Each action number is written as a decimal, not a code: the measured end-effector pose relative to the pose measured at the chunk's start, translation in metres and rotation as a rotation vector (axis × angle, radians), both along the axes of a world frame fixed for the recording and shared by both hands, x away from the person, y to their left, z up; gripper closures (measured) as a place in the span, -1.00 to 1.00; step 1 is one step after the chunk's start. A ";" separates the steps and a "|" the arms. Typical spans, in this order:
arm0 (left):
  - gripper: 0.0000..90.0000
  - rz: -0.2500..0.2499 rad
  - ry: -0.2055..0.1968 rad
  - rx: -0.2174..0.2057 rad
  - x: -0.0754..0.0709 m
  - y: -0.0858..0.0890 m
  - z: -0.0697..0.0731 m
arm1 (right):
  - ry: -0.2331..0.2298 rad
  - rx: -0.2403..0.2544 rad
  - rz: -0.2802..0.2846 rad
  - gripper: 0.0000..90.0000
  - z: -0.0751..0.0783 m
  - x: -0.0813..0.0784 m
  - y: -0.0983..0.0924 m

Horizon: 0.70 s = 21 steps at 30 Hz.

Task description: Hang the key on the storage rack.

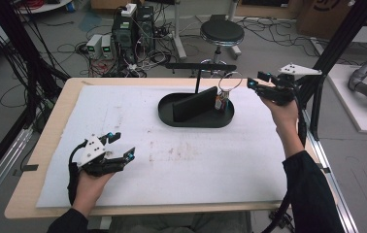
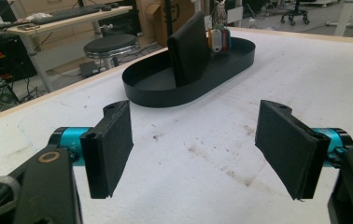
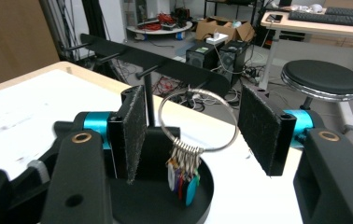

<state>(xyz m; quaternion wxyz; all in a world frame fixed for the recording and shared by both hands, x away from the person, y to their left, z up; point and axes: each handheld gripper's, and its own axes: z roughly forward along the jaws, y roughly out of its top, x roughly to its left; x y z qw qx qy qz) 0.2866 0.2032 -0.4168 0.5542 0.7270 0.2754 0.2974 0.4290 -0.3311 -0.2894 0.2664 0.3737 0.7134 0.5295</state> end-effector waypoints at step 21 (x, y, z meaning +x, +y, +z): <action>-0.40 0.027 -0.012 -0.002 0.001 0.003 0.006 | -0.001 0.051 0.004 -0.32 -0.054 -0.105 -0.017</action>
